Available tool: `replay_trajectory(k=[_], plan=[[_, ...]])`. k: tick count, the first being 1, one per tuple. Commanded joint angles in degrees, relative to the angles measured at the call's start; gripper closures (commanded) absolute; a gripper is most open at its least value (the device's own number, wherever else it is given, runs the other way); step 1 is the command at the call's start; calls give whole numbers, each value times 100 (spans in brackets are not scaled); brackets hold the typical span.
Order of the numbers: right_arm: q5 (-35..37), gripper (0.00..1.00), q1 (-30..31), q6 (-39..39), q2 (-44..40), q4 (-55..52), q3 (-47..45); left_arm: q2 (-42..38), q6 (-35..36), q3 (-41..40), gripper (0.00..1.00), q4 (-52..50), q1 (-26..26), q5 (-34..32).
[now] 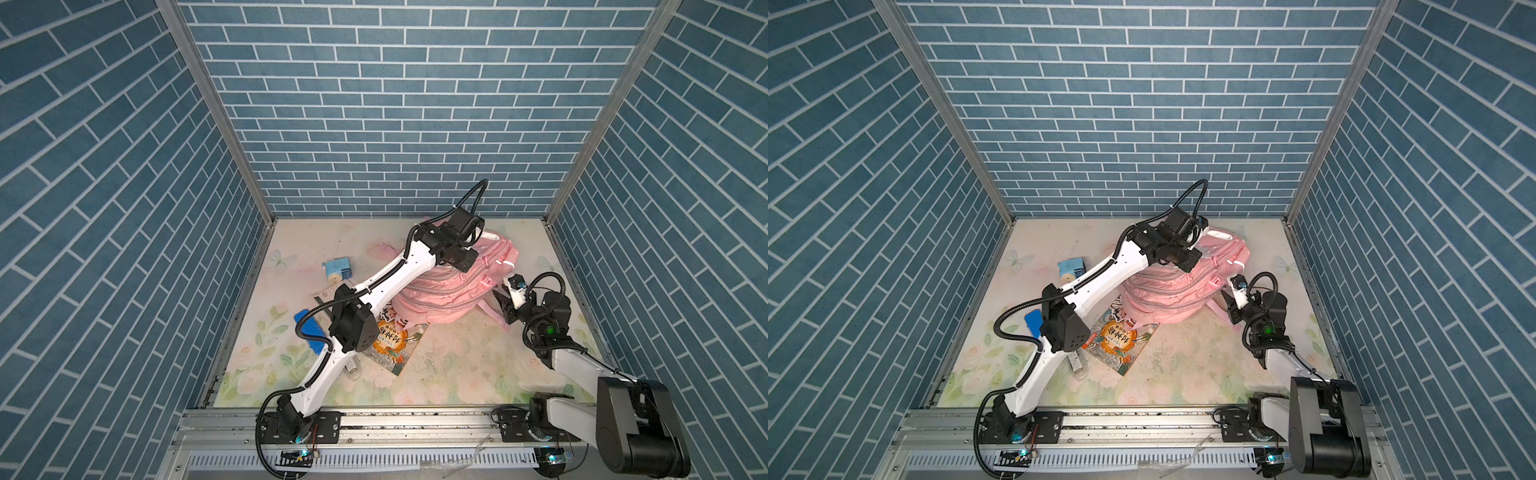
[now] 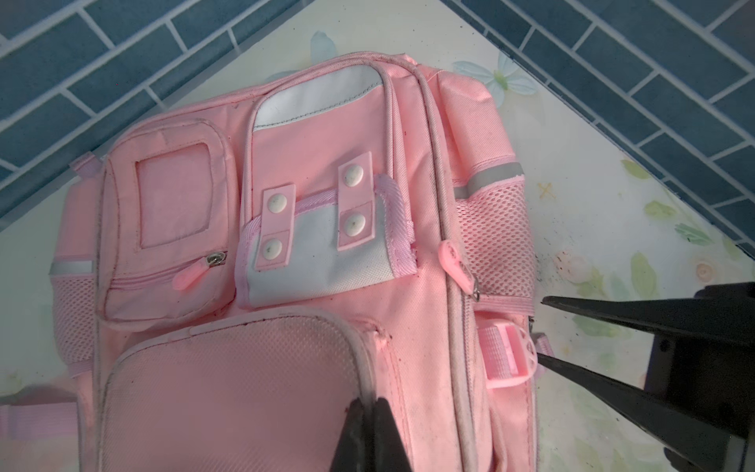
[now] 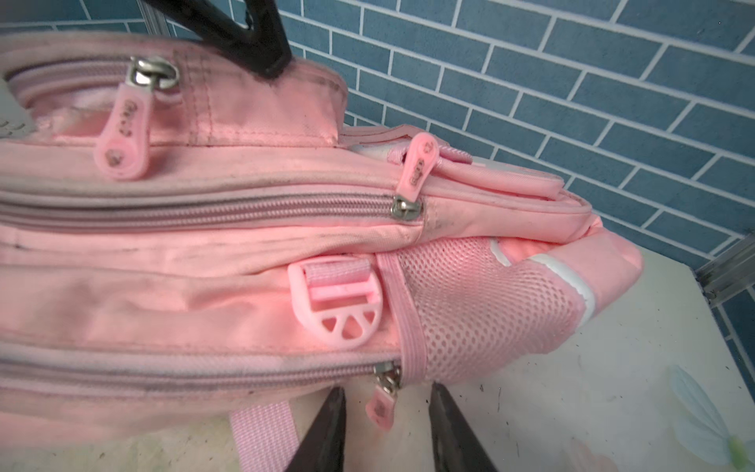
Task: Pack books, pencil case, and school supplies into a backpack
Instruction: Unzip the student bag at the top-center of the table.
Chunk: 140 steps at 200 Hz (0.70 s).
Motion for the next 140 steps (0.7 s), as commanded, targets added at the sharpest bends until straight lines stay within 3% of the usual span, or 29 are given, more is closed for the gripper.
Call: replay_trajectory(k=[1, 30, 89, 140], plan=[[-414, 65, -35, 21, -86, 749, -113, -533, 176, 97, 100, 584, 42, 173], [-592, 65, -146, 399, -159, 1816, -499, -643, 182, 110, 100, 682, 108, 271], [-262, 62, -169, 471, -377, 2331, -899, -832, 176, 120, 100, 865, 303, 495], [-464, 63, -209, 351, -28, 2198, -759, -897, 194, 126, 100, 868, 323, 501]])
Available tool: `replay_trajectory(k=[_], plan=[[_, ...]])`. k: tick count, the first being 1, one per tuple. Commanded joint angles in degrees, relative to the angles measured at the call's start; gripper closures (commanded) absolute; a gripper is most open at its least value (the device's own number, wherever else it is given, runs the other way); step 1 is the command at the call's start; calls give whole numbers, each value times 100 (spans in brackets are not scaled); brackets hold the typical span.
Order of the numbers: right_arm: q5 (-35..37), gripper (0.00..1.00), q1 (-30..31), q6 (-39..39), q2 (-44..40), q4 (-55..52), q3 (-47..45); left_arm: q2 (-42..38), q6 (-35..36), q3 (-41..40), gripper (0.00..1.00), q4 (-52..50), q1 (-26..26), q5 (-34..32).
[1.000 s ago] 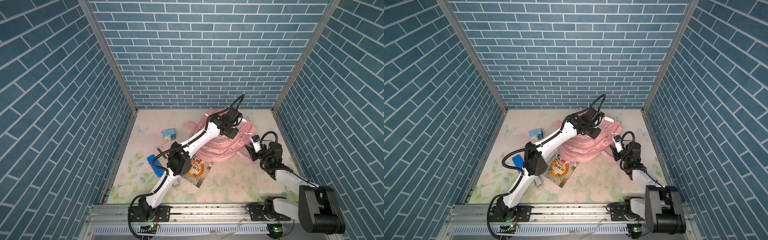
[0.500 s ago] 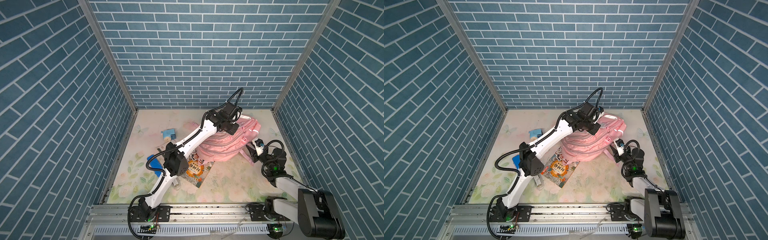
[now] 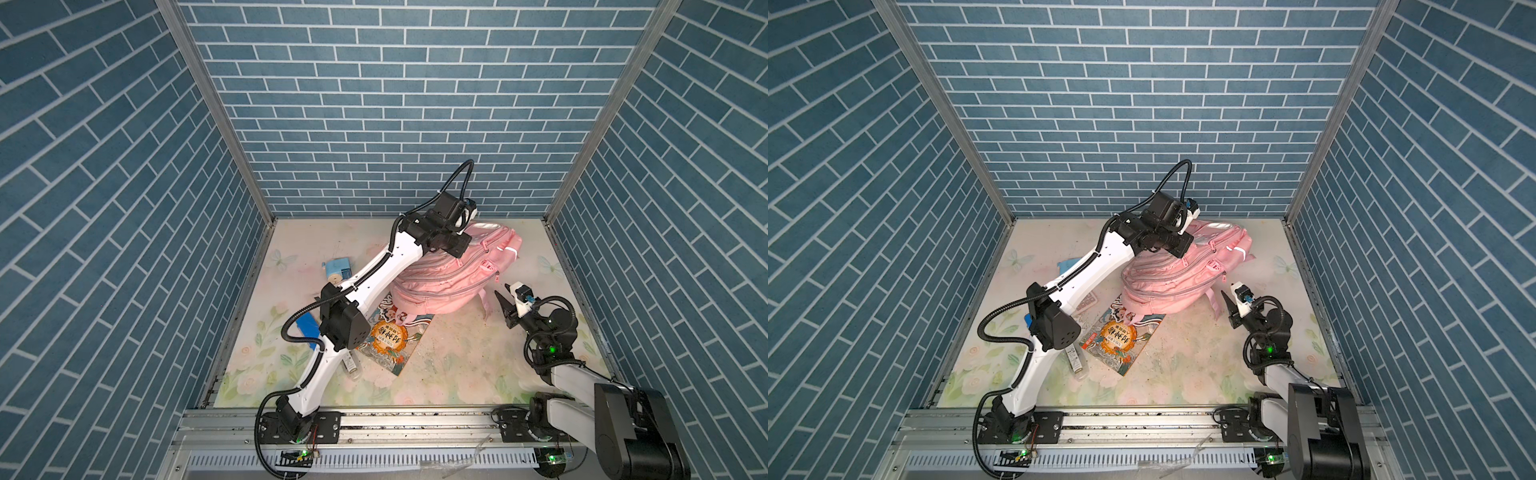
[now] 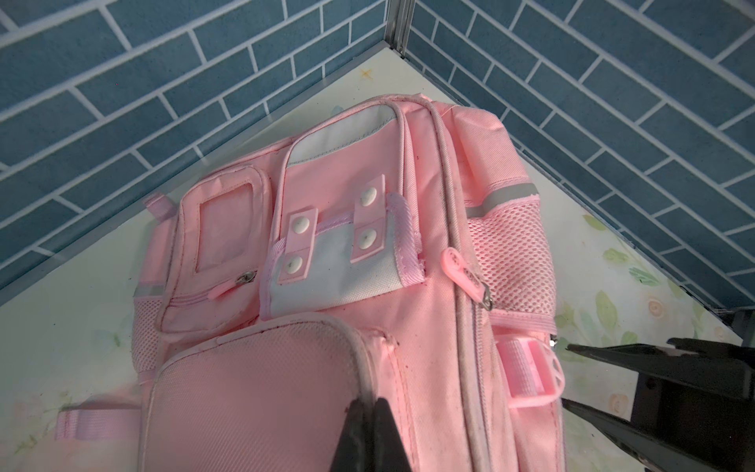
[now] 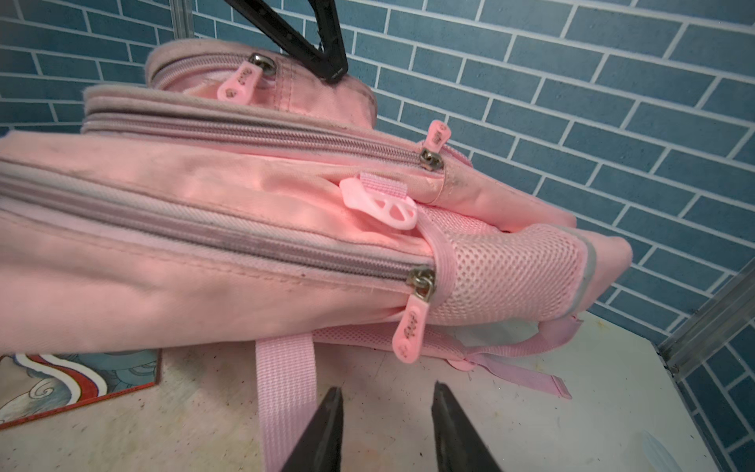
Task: Pack books, pencil case, and school supplies into a backpack
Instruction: Unzip the student bag at the top-center of the table.
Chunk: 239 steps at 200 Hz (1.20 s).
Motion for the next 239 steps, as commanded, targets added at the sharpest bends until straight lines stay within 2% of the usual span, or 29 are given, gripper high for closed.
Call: replay_trajectory(k=[1, 59, 108, 144, 220, 239], plan=[[-140, 63, -58, 5, 115, 96, 113, -520, 152, 126, 100, 631, -17, 189], [-763, 67, -143, -271, 424, -717, 769, -586, 83, 107, 100, 688, -20, 285], [-1193, 72, -149, -618, 811, -2033, 1485, -617, -32, 46, 100, 846, -26, 343], [-929, 76, -150, -384, 904, -1898, 1494, -619, -68, 29, 100, 872, -32, 356], [-1033, 90, -148, -493, 838, -1943, 1462, -583, -277, 14, 100, 1032, -50, 326], [-997, 92, -145, -489, 802, -1955, 1436, -574, -267, 33, 100, 1050, -82, 124]])
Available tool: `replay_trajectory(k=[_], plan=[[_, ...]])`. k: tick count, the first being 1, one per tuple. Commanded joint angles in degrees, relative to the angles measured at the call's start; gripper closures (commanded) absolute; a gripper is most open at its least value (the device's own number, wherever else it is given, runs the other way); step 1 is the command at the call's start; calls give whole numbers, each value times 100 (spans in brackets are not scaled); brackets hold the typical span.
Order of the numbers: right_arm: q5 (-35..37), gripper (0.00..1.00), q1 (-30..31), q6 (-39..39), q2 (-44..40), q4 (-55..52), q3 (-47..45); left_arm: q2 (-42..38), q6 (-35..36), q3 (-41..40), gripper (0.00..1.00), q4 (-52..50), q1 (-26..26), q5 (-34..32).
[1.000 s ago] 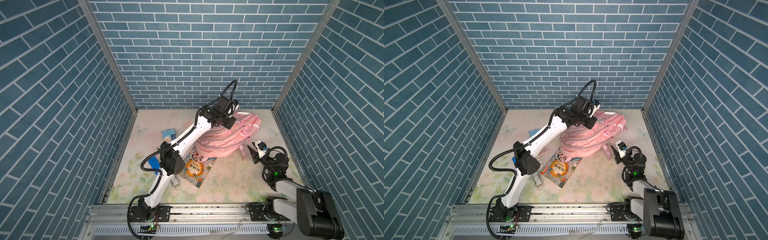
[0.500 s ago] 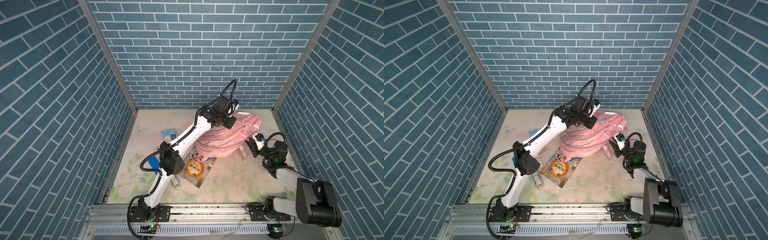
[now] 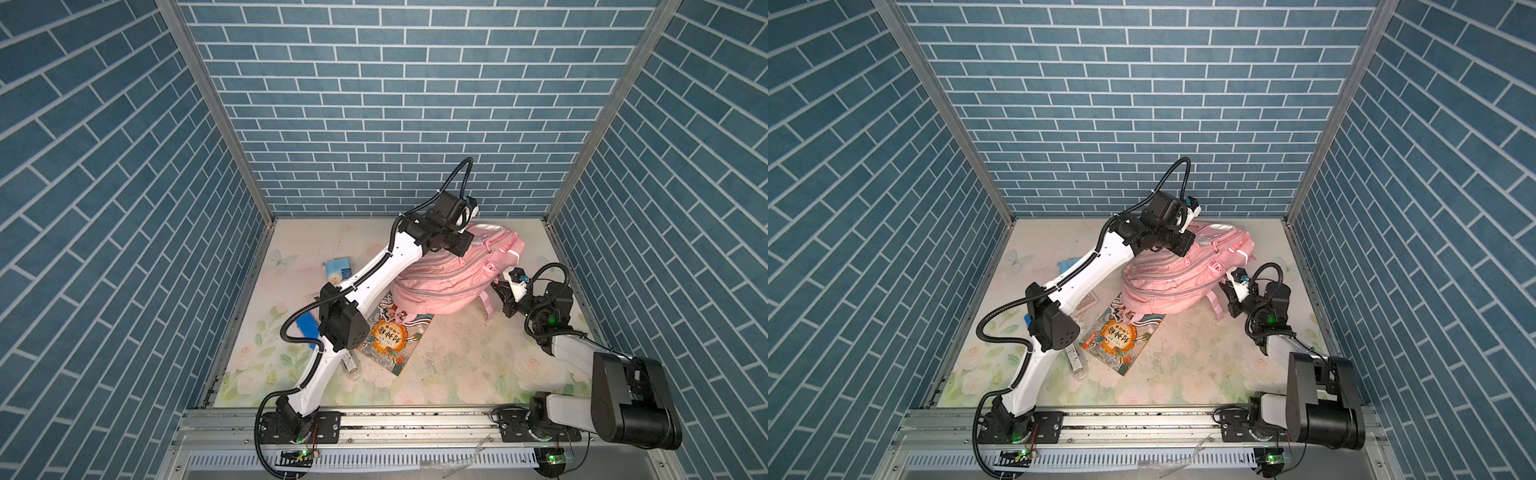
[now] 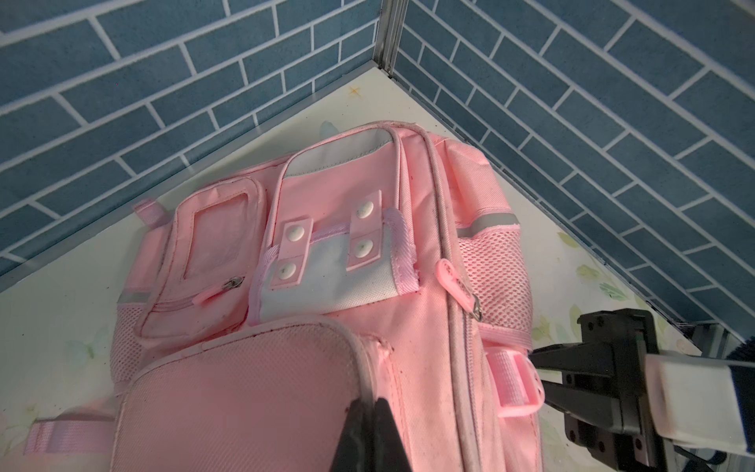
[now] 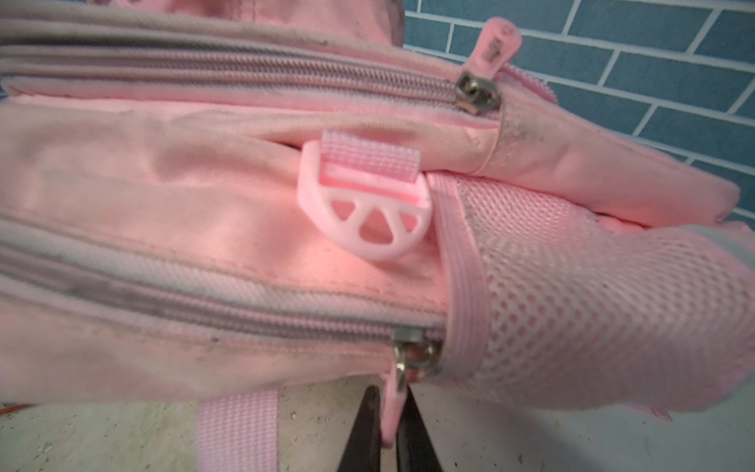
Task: Pack books, pencil case, and school supplies into a backpack
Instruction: Unzip the student bag at the top-center of the table.
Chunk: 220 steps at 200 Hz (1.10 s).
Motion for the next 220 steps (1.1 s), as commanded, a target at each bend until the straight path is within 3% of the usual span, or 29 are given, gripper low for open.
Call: replay_trajectory(k=[1, 71, 101, 145, 220], plan=[[-100, 92, -17, -163, -106, -11, -14, -519, -12, 125, 100, 785, -71, -75], [-410, 92, -14, -63, -176, 74, 15, -470, -152, 114, 100, 834, -98, -45], [-486, 99, 31, -57, -253, -93, 62, -416, -283, 118, 100, 892, -98, -83], [-126, 100, 634, -297, -535, -1023, 231, -311, -465, 117, 100, 995, -160, -188], [145, 100, 1047, 837, -1105, -884, 57, -41, -563, -69, 100, 1072, -392, -323]])
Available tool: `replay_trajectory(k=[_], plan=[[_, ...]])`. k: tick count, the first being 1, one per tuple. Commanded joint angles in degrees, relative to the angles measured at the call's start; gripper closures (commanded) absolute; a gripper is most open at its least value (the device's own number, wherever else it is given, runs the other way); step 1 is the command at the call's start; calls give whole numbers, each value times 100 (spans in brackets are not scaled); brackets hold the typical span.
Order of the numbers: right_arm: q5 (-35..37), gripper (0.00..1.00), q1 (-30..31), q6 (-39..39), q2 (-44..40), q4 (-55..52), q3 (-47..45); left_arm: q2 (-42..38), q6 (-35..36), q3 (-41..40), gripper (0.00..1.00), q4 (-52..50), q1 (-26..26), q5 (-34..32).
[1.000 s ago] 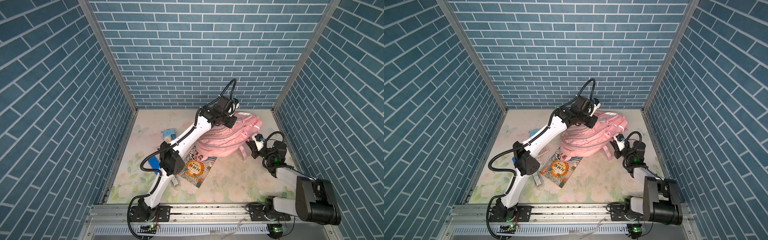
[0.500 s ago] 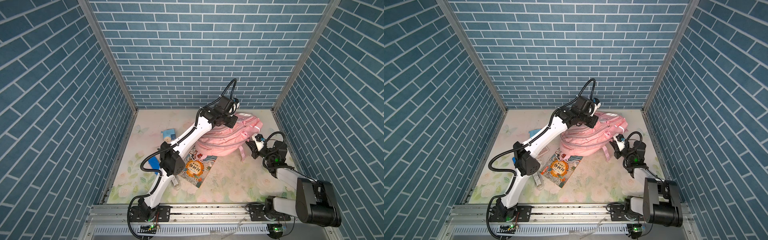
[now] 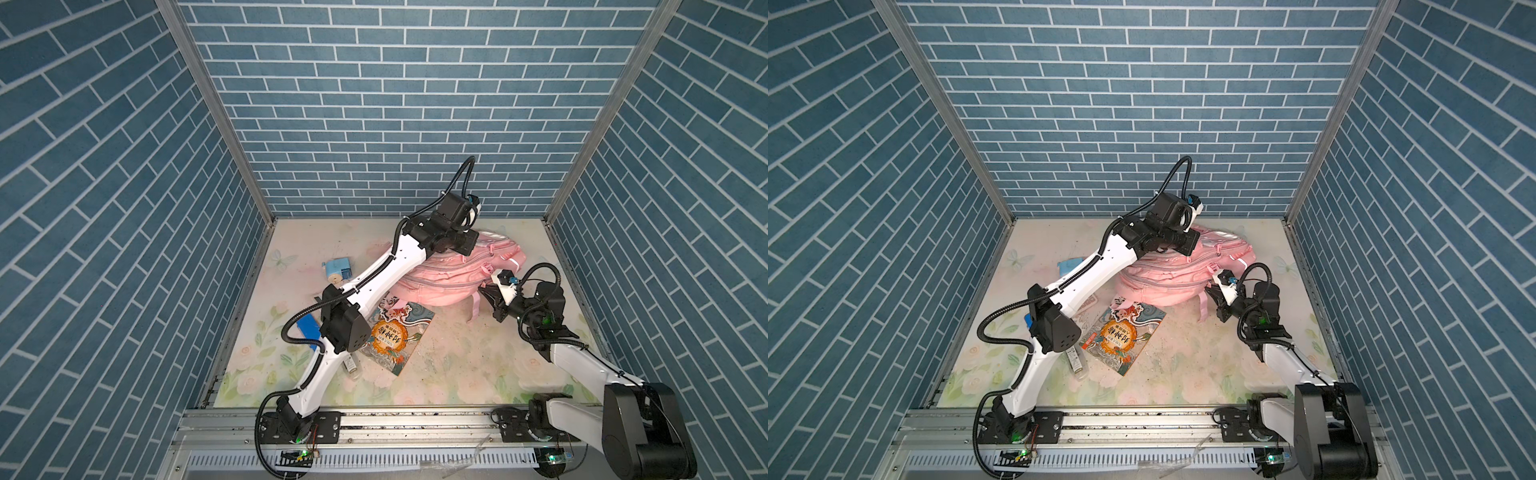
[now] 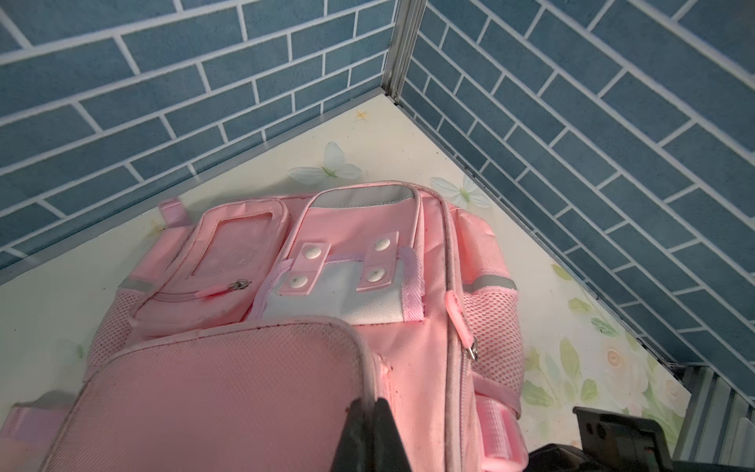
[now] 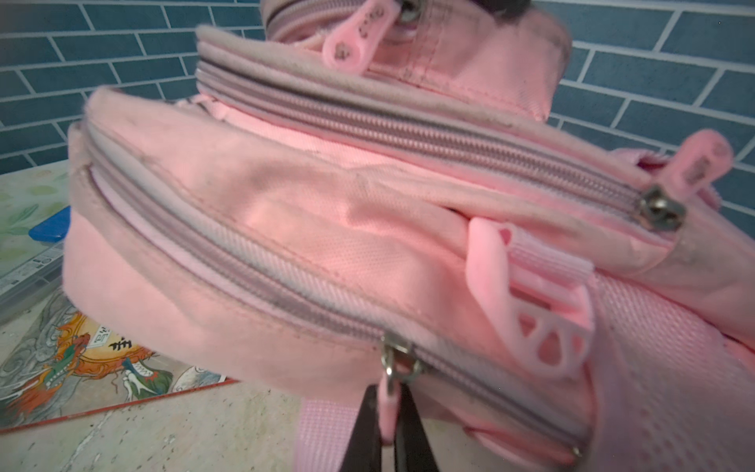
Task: Pack books, pencil case, and school supplies into a backpack
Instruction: Unzip the student bag at the top-center of the table.
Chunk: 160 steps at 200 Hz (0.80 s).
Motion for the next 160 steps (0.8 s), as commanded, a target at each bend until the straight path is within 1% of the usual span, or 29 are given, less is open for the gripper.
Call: replay_trajectory(k=[1, 21, 48, 62, 74, 93, 106, 129, 145, 160], plan=[[-29, 100, 125, 464, -156, 89, -4, -38, -75, -24, 100, 754, -191, 12], [-7, 100, 125, 634, -214, -173, 35, -50, -104, -157, 100, 771, -209, -63], [-53, 100, 169, 525, -461, -752, 127, -114, -125, -379, 100, 905, -176, -155], [198, 100, 170, 538, -643, -1024, 154, -114, -86, -371, 100, 911, -124, -157], [558, 100, 175, 801, -745, -1282, 267, -124, -58, -312, 100, 882, -25, -134], [701, 100, 194, 948, -731, -1939, 629, -128, -76, -216, 100, 881, 84, -46], [777, 100, 236, 1117, -652, -2181, 785, -90, -106, -191, 100, 889, 81, -15], [901, 100, 602, 1054, -409, -2470, 955, 30, -262, -233, 100, 939, -36, 44], [762, 100, 934, 859, -267, -2562, 1031, 96, -351, -315, 100, 1018, -117, 7], [680, 100, 1053, 897, -254, -2481, 1013, 85, -452, -447, 100, 1155, -125, -34]])
